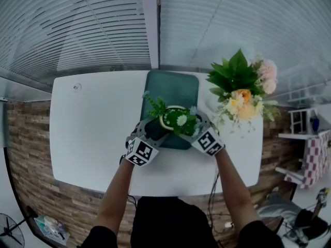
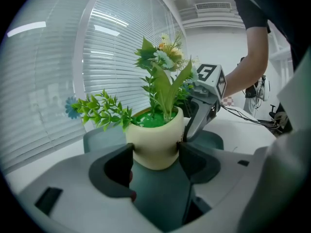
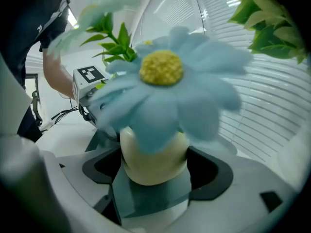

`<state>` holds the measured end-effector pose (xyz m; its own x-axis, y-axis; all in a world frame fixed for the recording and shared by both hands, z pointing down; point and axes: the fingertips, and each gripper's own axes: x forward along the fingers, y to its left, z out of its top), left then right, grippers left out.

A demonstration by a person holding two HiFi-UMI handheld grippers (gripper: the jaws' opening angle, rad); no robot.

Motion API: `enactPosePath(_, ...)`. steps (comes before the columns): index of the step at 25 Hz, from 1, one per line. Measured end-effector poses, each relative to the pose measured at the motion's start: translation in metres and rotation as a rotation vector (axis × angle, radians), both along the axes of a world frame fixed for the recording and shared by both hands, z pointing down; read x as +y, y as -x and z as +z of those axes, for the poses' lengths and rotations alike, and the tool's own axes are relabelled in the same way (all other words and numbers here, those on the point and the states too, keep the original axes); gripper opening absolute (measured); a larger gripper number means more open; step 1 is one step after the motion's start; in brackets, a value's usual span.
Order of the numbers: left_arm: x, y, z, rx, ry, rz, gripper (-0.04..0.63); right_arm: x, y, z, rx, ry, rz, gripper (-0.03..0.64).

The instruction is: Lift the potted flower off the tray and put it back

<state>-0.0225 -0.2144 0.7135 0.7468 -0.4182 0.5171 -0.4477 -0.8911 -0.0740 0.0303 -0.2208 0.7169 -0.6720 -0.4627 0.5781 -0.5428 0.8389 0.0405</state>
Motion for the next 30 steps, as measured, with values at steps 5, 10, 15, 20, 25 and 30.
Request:
enactPosePath(5, 0.004, 0.003, -0.016, 0.016, -0.035, -0.025, 0.285, 0.003, 0.004, -0.013, -0.028, -0.016, -0.02, 0.397)
enactPosePath(10, 0.013, 0.006, -0.032, 0.027, -0.047, -0.016, 0.285, 0.014, 0.007, -0.035, -0.02, -0.031, -0.045, 0.397)
enactPosePath(15, 0.029, 0.007, -0.05, 0.029, -0.057, -0.005, 0.285, 0.03, 0.008, -0.051, -0.046, -0.047, -0.026, 0.397)
enactPosePath(20, 0.049, 0.005, -0.071, 0.024, -0.087, 0.006, 0.285, 0.048, 0.008, -0.071, -0.109, -0.078, 0.001, 0.397)
enactPosePath(25, 0.077, 0.003, -0.091, 0.038, -0.097, 0.001, 0.285, 0.078, 0.005, -0.092, -0.057, -0.081, -0.017, 0.397)
enactPosePath(30, 0.104, 0.0, -0.11, 0.041, -0.12, 0.0, 0.285, 0.105, 0.002, -0.11, -0.09, -0.095, -0.018, 0.397)
